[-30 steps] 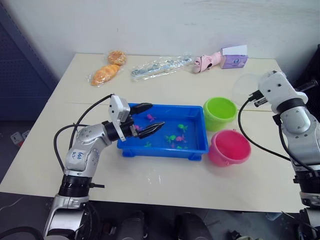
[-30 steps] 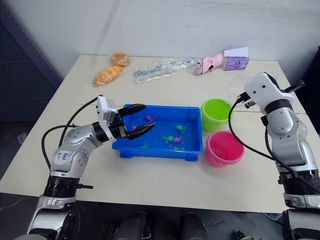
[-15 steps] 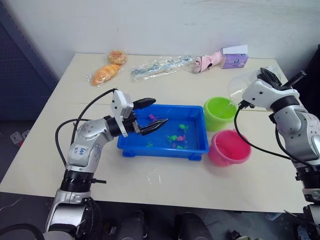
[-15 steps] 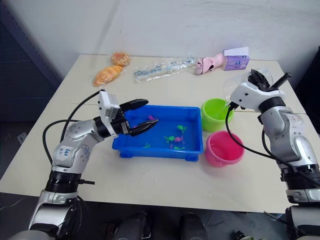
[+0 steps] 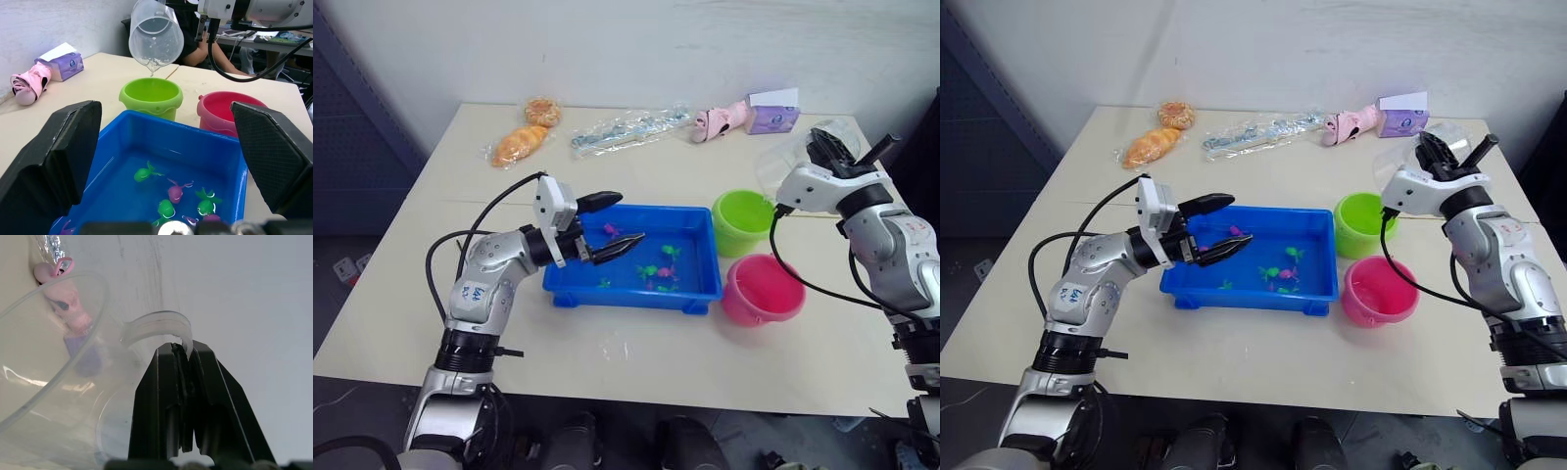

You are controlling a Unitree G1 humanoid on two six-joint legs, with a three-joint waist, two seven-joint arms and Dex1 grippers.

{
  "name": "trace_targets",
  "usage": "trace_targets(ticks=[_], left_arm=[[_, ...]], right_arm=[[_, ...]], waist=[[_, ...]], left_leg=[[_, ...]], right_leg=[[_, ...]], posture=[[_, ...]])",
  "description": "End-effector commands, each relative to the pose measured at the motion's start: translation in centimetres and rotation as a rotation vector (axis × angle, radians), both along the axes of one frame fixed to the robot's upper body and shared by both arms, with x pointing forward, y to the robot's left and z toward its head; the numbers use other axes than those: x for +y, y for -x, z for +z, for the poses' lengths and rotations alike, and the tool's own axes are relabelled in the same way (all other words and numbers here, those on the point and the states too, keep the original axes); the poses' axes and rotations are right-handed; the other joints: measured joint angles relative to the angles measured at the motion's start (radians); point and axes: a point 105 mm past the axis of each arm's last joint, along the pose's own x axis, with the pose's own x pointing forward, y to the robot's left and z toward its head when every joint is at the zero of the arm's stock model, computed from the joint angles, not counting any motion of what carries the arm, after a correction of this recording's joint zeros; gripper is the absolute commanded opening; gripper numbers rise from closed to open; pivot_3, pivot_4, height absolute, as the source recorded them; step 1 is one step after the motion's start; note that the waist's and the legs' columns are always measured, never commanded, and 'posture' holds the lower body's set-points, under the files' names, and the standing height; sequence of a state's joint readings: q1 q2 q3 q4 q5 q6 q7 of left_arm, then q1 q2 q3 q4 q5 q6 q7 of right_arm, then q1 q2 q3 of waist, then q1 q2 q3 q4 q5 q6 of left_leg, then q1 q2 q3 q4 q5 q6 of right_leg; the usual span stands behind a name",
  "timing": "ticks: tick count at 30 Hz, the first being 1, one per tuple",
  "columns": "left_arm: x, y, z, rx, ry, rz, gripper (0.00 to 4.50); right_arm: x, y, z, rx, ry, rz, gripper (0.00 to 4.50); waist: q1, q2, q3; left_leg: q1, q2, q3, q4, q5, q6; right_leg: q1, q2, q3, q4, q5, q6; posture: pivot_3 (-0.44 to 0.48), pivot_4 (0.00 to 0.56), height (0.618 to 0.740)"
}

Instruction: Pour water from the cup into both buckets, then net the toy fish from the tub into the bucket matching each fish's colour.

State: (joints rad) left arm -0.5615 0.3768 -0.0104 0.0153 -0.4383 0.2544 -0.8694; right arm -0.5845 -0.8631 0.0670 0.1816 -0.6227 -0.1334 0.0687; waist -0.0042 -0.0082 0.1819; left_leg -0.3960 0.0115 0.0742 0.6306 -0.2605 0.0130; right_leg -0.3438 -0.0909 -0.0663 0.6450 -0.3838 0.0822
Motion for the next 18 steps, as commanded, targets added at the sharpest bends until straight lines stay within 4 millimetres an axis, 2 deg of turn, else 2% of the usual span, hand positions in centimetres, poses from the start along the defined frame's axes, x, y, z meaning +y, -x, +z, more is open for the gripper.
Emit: trace_targets(ticks=[1, 4, 7, 12, 16, 18], left_arm=[[-0.1, 0.3, 0.6, -0.039, 0.008, -0.009, 4.5], [-0.1, 0.3, 0.6, -0.039, 0.008, -0.009, 4.5], [0.0, 0.3, 0.5, -0.038, 0.007, -0.008, 4.5], [0.3, 0.3, 0.4, -0.032, 0.009, 0.0, 4.5], [0.4, 0.3, 0.4, -0.026, 0.016, -0.007, 4.5], [0.5, 0.4, 0.5, -0.027, 0.026, -0.019, 4.5]], right_arm=[[-0.1, 0.5, 2.4, -0.104, 0.02, 0.0, 0.09], [-0.3, 0.6, 1.9, -0.083, -0.067, 0.017, 0.09], [-1.3, 0.8, 1.2, -0.016, -0.44, 0.072, 0.09], [-4.1, 2.3, 1.7, -0.038, -0.77, 0.057, 0.09], [-6.7, 3.9, 0.8, -0.022, -1.17, 0.044, 0.09], [-8.0, 5.1, -0.4, -0.016, -1.388, 0.027, 0.09]], waist=[[0.0, 0.0, 0.0], [-0.002, 0.0, 0.0], [-0.001, -0.001, 0.0], [0.004, -0.001, 0.0], [0.003, -0.001, 0.0], [0.003, -0.001, 0.0]], left_leg=[[0.0, 0.0, 0.0, 0.0, 0.0, 0.0], [0.0, 0.0, 0.0, 0.0, 0.0, 0.0], [0.0, 0.0, 0.0, 0.0, 0.0, 0.0], [-0.003, 0.0, -0.003, 0.001, 0.0, 0.001], [-0.007, 0.0, -0.008, 0.002, 0.0, 0.001], [-0.007, 0.0, -0.009, 0.003, 0.001, 0.001]], right_leg=[[0.0, 0.0, 0.0, 0.0, 0.0, 0.0], [0.0, 0.0, 0.0, 0.0, 0.0, 0.0], [0.0, 0.0, 0.0, 0.0, 0.0, 0.0], [0.0, 0.0, -0.003, 0.003, 0.0, 0.001], [0.0, 0.0, -0.007, 0.002, 0.001, 0.001], [0.0, 0.0, -0.008, 0.002, 0.001, 0.001]], posture=[[0.0, 0.15, 0.74], [0.0, 0.15, 0.74], [0.0, 0.15, 0.74], [0.0, 0.15, 0.74], [0.0, 0.15, 0.74], [0.0, 0.15, 0.74]])
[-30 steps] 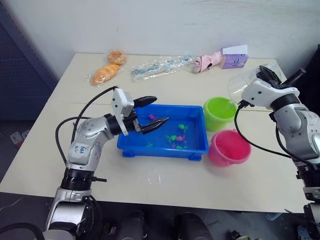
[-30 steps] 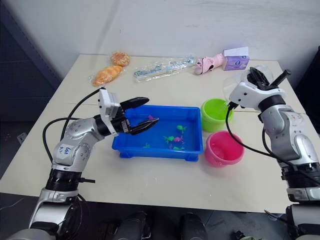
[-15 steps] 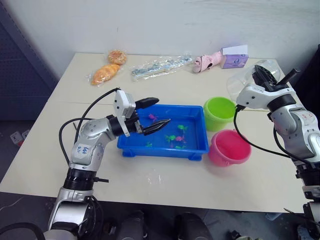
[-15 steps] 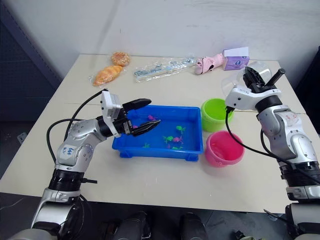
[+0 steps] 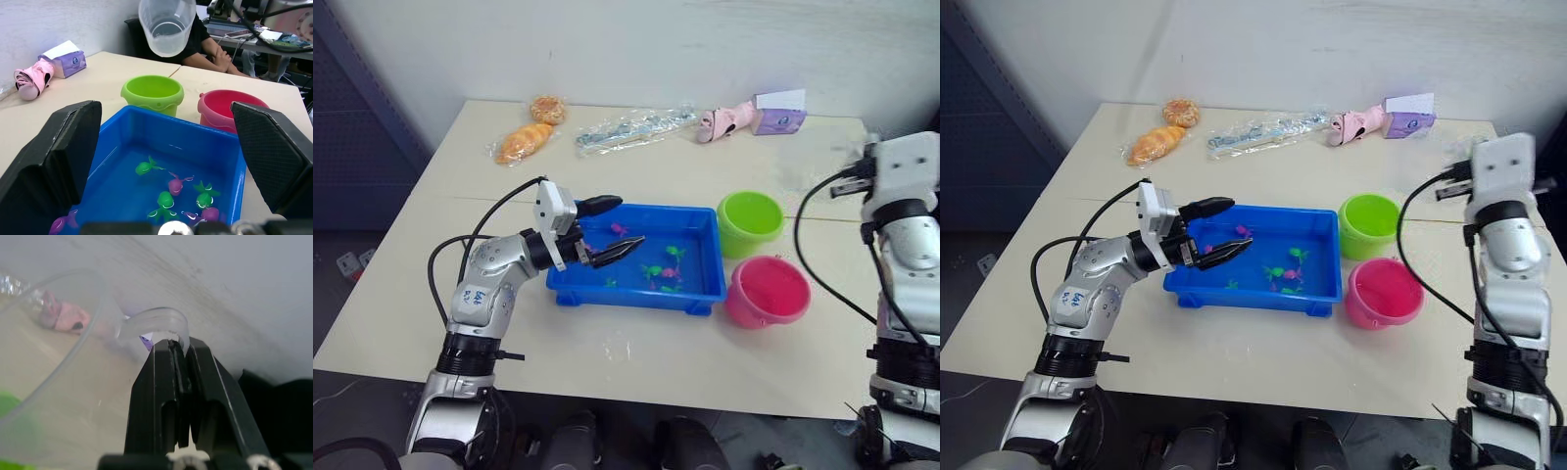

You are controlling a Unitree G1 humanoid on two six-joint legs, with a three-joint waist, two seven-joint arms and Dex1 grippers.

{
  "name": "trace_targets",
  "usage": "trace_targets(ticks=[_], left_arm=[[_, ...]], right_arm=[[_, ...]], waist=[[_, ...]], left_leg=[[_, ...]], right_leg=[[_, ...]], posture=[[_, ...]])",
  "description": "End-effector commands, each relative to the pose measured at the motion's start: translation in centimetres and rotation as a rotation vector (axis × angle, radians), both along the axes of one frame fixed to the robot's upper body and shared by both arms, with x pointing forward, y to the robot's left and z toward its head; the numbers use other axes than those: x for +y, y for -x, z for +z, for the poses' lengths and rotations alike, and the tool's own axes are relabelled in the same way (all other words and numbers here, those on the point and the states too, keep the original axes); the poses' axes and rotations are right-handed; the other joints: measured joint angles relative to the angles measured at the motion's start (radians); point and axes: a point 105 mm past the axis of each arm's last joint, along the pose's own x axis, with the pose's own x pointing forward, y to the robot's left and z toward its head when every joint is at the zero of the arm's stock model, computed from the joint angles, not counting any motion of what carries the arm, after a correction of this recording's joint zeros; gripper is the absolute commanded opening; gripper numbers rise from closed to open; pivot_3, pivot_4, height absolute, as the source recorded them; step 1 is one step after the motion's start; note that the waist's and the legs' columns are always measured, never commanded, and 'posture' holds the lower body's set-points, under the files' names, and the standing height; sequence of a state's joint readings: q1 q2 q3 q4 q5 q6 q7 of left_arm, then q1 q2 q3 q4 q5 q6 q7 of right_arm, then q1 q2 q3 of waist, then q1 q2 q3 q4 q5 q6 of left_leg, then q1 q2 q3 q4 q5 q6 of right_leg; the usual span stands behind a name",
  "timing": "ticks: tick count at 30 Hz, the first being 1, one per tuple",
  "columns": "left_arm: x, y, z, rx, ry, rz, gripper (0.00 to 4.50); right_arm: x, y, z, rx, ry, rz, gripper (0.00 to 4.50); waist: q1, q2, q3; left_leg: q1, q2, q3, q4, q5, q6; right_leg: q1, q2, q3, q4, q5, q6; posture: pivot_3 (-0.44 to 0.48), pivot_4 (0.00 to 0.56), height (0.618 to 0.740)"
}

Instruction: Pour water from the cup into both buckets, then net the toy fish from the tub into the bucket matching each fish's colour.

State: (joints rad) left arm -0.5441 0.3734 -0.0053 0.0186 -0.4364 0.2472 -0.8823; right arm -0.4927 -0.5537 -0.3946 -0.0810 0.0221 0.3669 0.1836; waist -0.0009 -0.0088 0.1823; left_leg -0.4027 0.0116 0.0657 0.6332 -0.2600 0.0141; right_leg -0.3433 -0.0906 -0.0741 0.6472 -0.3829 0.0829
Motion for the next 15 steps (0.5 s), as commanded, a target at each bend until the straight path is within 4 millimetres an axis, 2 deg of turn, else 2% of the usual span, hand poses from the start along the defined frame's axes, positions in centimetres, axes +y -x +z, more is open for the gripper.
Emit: trace_targets(ticks=[1, 5, 7, 10, 15], left_arm=[[0.3, 0.3, 1.1, -0.038, 0.03, -0.022, 4.5], [0.2, 0.9, 1.3, -0.04, 0.03, -0.068, 4.5], [0.1, 1.2, 1.1, -0.035, 0.02, -0.092, 4.5], [-0.1, 1.7, 0.8, -0.026, -0.001, -0.141, 4.5], [-0.2, 1.7, 0.6, -0.021, -0.019, -0.168, 4.5]], right_arm=[[-2.5, 2.8, -0.4, -0.018, -0.343, -0.032, 0.09], [-5.4, 5.6, -3.2, -0.023, -0.605, -0.163, 0.09], [-5.9, 6.3, -4.4, -0.039, -0.702, -0.193, 0.09], [-5.9, 6.6, -7.0, -0.025, -0.796, -0.235, 0.09], [-5.4, 5.8, -10.6, 0.033, -0.831, -0.275, 0.09]], waist=[[0.0, 0.0, 0.0], [0.002, 0.0, 0.0], [0.0, 0.0, 0.0], [-0.007, 0.002, 0.0], [-0.009, 0.002, -0.001]], left_leg=[[0.0, 0.0, 0.0, 0.0, 0.0, 0.0], [-0.001, 0.0, -0.001, -0.001, 0.0, 0.0], [-0.001, -0.001, 0.0, -0.001, 0.0, 0.0], [0.0, -0.001, 0.001, -0.002, 0.001, 0.0], [0.001, 0.0, 0.003, -0.004, 0.003, -0.002]], right_leg=[[0.0, 0.0, 0.0, 0.0, 0.0, 0.0], [0.0, 0.0, -0.001, 0.0, 0.0, 0.0], [0.0, 0.0, 0.0, 0.0, 0.0, 0.0], [-0.001, 0.0, 0.001, 0.0, 0.0, 0.0], [-0.004, 0.001, 0.004, 0.001, 0.0, 0.0]], posture=[[0.0, 0.15, 0.74], [0.0, 0.15, 0.74], [0.0, 0.15, 0.74], [0.0, 0.15, 0.74], [0.0, 0.15, 0.74]])
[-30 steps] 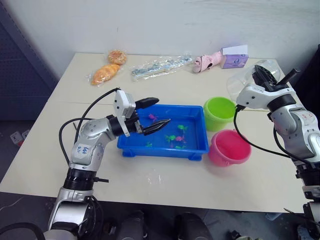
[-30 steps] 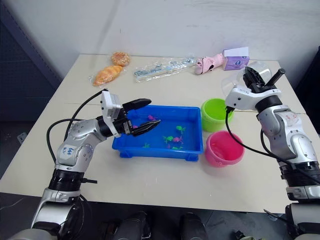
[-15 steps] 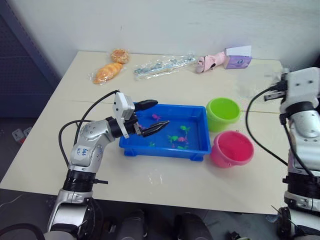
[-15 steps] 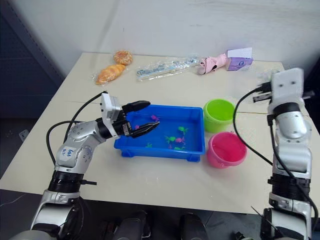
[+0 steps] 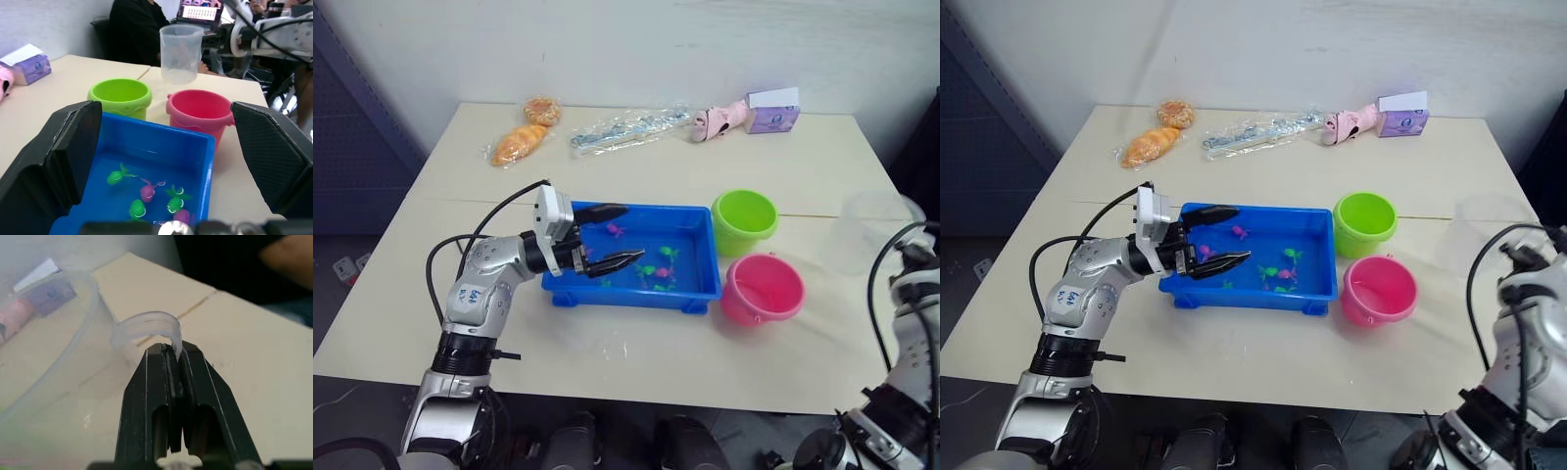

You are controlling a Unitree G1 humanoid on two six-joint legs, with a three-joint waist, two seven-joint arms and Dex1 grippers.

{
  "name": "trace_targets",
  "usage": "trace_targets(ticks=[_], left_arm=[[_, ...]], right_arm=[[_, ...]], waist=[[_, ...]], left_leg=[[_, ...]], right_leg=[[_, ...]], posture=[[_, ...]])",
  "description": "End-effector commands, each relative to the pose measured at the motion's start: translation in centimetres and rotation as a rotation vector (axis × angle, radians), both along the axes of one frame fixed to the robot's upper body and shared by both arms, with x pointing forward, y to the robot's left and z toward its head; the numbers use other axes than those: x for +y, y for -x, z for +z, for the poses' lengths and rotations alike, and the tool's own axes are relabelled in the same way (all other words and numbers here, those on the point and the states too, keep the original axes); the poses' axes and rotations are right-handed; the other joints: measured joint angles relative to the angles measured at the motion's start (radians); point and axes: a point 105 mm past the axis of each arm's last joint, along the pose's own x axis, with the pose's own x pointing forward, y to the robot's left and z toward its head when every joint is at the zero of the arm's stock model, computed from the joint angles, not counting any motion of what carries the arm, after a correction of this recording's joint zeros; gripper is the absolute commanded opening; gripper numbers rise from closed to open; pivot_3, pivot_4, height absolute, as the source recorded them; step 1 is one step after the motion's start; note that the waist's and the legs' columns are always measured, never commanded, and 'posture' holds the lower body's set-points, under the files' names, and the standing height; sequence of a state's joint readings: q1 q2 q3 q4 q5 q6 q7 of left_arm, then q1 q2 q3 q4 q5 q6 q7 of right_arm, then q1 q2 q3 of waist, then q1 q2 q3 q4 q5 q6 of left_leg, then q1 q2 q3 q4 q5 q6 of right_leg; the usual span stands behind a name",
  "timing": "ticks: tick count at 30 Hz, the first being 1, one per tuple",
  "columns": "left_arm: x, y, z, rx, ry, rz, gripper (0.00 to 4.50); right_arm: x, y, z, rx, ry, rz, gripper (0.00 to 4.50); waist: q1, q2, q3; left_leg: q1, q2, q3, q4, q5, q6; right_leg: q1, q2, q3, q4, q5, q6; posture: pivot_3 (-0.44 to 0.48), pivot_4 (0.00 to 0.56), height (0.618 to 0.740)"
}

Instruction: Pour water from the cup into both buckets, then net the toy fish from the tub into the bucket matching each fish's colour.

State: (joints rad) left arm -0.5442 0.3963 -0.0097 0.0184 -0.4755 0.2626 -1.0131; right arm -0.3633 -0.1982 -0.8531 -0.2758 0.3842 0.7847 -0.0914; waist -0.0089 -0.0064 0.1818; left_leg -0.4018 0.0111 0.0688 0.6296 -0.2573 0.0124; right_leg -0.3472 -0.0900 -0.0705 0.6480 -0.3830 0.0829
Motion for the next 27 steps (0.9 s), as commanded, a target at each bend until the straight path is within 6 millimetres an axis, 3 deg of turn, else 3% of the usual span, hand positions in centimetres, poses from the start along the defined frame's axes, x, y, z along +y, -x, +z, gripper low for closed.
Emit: trace_targets(ticks=[1, 5, 10, 13, 15, 19, 20, 27], left_arm=[[-0.1, 0.3, 0.8, -0.03, 0.003, -0.034, 4.5], [0.0, 0.3, 0.9, -0.04, -0.005, -0.041, 4.5], [0.2, 0.1, 1.1, -0.055, -0.009, -0.036, 4.5], [0.4, -0.1, 1.3, -0.071, -0.003, -0.017, 4.5], [0.5, -0.1, 1.2, -0.076, -0.009, -0.014, 4.5], [1.1, -0.1, 1.2, -0.07, -0.02, -0.009, 4.5], [1.4, -0.1, 1.2, -0.065, -0.021, -0.005, 4.5], [5.4, 0.2, -0.1, -0.014, -0.143, 0.042, 4.5]], right_arm=[[-0.2, -0.3, -0.1, -0.022, 0.038, -0.019, 0.09], [-0.2, -0.9, -2.1, -0.015, -0.023, -0.047, 0.09], [-0.3, -1.3, -2.9, -0.031, -0.049, -0.062, 0.09], [0.4, -1.7, -3.0, -0.022, -0.006, 0.016, 1.02], [0.4, -1.3, -2.7, 0.003, 0.053, 0.028, 2.04], [0.5, 1.4, -3.0, 0.046, 0.029, 0.014, 4.15], [0.7, 2.0, -3.0, 0.058, 0.03, 0.023, 4.43], [1.8, 9.3, -4.0, 0.186, 0.024, 0.091, 4.43]], waist=[[-0.002, 0.0, 0.0], [-0.001, 0.0, 0.0], [-0.002, 0.0, 0.0], [-0.002, 0.0, 0.0], [-0.003, 0.0, 0.0], [0.001, 0.0, 0.0], [0.002, 0.0, 0.0], [0.004, 0.001, 0.0]], left_leg=[[0.0, 0.0, 0.0, 0.0, 0.0, 0.0], [0.0, 0.0, 0.001, 0.0, 0.0, 0.001], [-0.001, -0.001, 0.001, 0.0, 0.0, 0.001], [-0.001, 0.0, 0.001, 0.0, 0.0, 0.001], [-0.001, -0.001, 0.002, 0.0, 0.0, 0.001], [-0.002, 0.0, 0.001, 0.0, 0.0, 0.001], [-0.002, 0.0, 0.001, 0.0, 0.0, 0.001], [-0.003, 0.0, 0.001, -0.002, 0.0, 0.001]], right_leg=[[0.0, 0.0, 0.0, 0.0, 0.0, 0.0], [-0.001, 0.0, 0.002, 0.004, 0.0, 0.0], [-0.002, 0.0, 0.003, 0.005, 0.0, 0.0], [-0.003, 0.0, 0.003, 0.005, 0.0, 0.0], [-0.003, 0.0, 0.003, 0.005, 0.0, 0.0], [-0.004, 0.0, 0.004, 0.006, 0.0, 0.0], [-0.004, 0.0, 0.004, 0.006, 0.0, 0.0], [-0.005, 0.0, 0.006, 0.005, 0.0, 0.0]], posture=[[0.0, 0.15, 0.74], [0.0, 0.15, 0.74], [0.0, 0.15, 0.74], [0.0, 0.15, 0.74], [0.0, 0.15, 0.74], [0.0, 0.15, 0.74], [0.0, 0.15, 0.74], [0.0, 0.15, 0.74]])
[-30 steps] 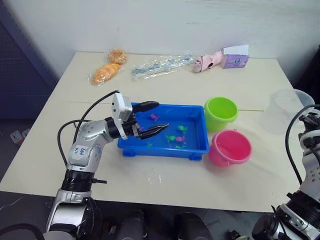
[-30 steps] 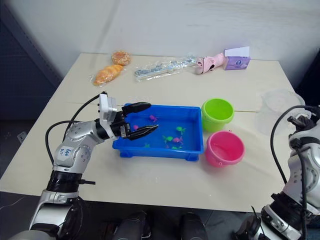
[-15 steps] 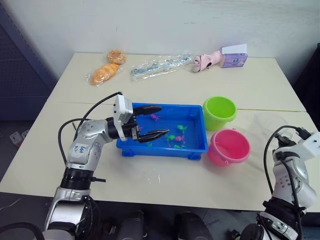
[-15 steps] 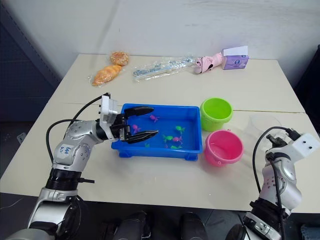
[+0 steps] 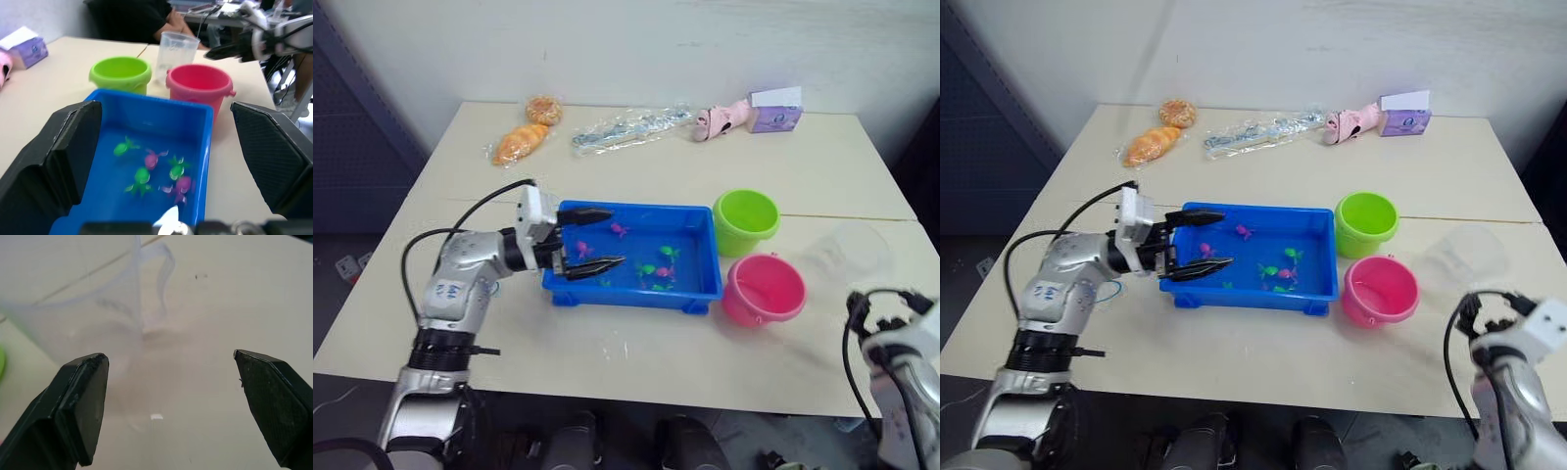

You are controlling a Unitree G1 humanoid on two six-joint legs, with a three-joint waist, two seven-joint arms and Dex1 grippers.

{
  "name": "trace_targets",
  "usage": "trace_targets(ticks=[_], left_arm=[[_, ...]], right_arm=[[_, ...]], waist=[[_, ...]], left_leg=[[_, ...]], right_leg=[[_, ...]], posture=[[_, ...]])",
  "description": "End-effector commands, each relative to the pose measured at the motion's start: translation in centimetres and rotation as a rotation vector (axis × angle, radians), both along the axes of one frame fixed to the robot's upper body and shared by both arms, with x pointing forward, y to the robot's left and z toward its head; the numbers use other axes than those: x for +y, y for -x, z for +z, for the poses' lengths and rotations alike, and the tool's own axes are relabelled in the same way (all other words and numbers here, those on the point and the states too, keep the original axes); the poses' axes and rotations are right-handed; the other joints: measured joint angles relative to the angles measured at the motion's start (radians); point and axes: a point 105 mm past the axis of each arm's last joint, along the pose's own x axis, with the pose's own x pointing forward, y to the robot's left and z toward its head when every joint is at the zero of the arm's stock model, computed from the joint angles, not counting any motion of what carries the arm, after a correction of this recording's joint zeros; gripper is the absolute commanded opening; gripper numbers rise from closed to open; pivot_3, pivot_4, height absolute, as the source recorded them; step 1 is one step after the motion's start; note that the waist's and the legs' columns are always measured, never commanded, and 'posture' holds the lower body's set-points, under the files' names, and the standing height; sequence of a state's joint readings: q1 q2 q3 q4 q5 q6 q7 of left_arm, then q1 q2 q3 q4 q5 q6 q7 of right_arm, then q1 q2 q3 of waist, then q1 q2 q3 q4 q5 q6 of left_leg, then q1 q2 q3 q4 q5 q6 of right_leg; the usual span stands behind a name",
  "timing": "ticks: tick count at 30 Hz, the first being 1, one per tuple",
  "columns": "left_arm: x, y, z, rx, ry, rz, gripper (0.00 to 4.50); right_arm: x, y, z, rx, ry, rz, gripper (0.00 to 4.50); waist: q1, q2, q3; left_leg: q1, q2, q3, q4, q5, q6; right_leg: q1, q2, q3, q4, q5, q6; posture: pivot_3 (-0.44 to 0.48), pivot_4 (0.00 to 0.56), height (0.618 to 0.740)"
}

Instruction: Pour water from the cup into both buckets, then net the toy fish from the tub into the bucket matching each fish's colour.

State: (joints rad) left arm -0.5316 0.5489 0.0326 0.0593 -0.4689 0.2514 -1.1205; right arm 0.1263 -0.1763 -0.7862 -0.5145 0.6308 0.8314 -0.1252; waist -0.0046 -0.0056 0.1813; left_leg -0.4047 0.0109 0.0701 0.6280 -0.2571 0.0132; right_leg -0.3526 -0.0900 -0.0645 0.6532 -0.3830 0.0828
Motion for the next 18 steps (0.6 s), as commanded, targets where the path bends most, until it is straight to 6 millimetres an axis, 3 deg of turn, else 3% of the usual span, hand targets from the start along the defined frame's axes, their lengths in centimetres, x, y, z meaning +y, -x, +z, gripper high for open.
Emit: trace_targets(ticks=[1, 3, 5, 6, 8, 10, 13, 15, 18], left_arm=[[2.2, 0.2, 0.2, -0.006, -0.027, 0.037, 4.5], [3.6, 0.3, -0.1, 0.0, -0.047, 0.079, 4.5], [5.8, 0.5, -0.5, 0.004, -0.073, 0.158, 4.5], [7.4, 0.5, -0.7, -0.004, -0.066, 0.238, 4.5], [9.4, 0.8, -1.1, -0.006, -0.058, 0.33, 4.5], [11.3, 1.4, -1.9, -0.013, -0.078, 0.4, 4.5], [17.1, 2.8, -3.7, -0.008, -0.101, 0.683, 4.5], [19.4, 4.3, -4.8, -0.003, -0.125, 0.805, 4.5], [22.4, 7.0, -6.1, 0.008, -0.138, 0.973, 4.5]], right_arm=[[0.3, 2.2, 2.5, -0.042, 0.041, 0.064, 4.43], [1.1, 2.6, 3.9, -0.069, 0.075, 0.158, 4.43], [3.4, 2.6, 6.2, -0.109, 0.159, 0.379, 4.43], [5.7, 2.9, 7.3, -0.145, 0.211, 0.567, 4.43], [8.3, 3.7, 8.3, -0.182, 0.266, 0.781, 4.43], [9.3, 4.0, 8.9, -0.206, 0.315, 0.888, 4.43], [10.9, 3.4, 11.2, -0.362, 0.503, 1.076, 4.43], [11.7, 3.2, 11.3, -0.404, 0.644, 1.185, 4.43], [12.7, 3.3, 10.0, -0.428, 0.701, 1.314, 4.43]], waist=[[-0.002, 0.0, 0.0], [-0.011, 0.0, 0.0], [-0.024, 0.001, 0.0], [-0.028, 0.001, 0.0], [-0.028, 0.0, 0.0], [-0.027, -0.003, 0.0], [-0.028, -0.005, 0.0], [-0.031, -0.008, 0.001], [-0.017, -0.014, 0.0]], left_leg=[[0.0, 0.0, 0.0, 0.0, 0.0, 0.0], [0.001, 0.0, 0.002, 0.0, -0.001, 0.002], [0.002, 0.0, 0.002, -0.001, -0.003, 0.005], [0.002, 0.0, 0.002, -0.001, -0.004, 0.006], [0.004, 0.001, 0.003, -0.004, -0.004, 0.007], [0.005, 0.002, 0.002, -0.006, -0.003, 0.005], [0.005, 0.003, 0.003, -0.005, -0.004, 0.006], [0.006, 0.002, 0.005, -0.005, -0.005, 0.008], [0.007, 0.002, 0.005, -0.005, -0.006, 0.008]], right_leg=[[0.0, 0.0, 0.0, 0.0, 0.0, 0.0], [0.0, -0.001, 0.002, -0.004, 0.0, 0.0], [0.0, -0.001, 0.002, -0.004, 0.0, 0.0], [0.0, -0.001, 0.003, -0.004, 0.0, 0.0], [-0.001, 0.0, 0.003, -0.004, 0.0, 0.0], [-0.001, 0.001, 0.002, -0.004, 0.0, 0.0], [0.0, 0.001, 0.003, -0.005, 0.0, 0.0], [0.0, 0.0, 0.005, -0.006, 0.0, 0.0], [0.001, -0.001, 0.004, -0.007, 0.0, 0.0]], posture=[[0.0, 0.15, 0.74], [0.0, 0.15, 0.74], [0.0, 0.15, 0.74], [0.0, 0.15, 0.74], [0.0, 0.15, 0.74], [0.0, 0.15, 0.74], [0.0, 0.15, 0.74], [0.0, 0.15, 0.74], [0.0, 0.15, 0.74]])
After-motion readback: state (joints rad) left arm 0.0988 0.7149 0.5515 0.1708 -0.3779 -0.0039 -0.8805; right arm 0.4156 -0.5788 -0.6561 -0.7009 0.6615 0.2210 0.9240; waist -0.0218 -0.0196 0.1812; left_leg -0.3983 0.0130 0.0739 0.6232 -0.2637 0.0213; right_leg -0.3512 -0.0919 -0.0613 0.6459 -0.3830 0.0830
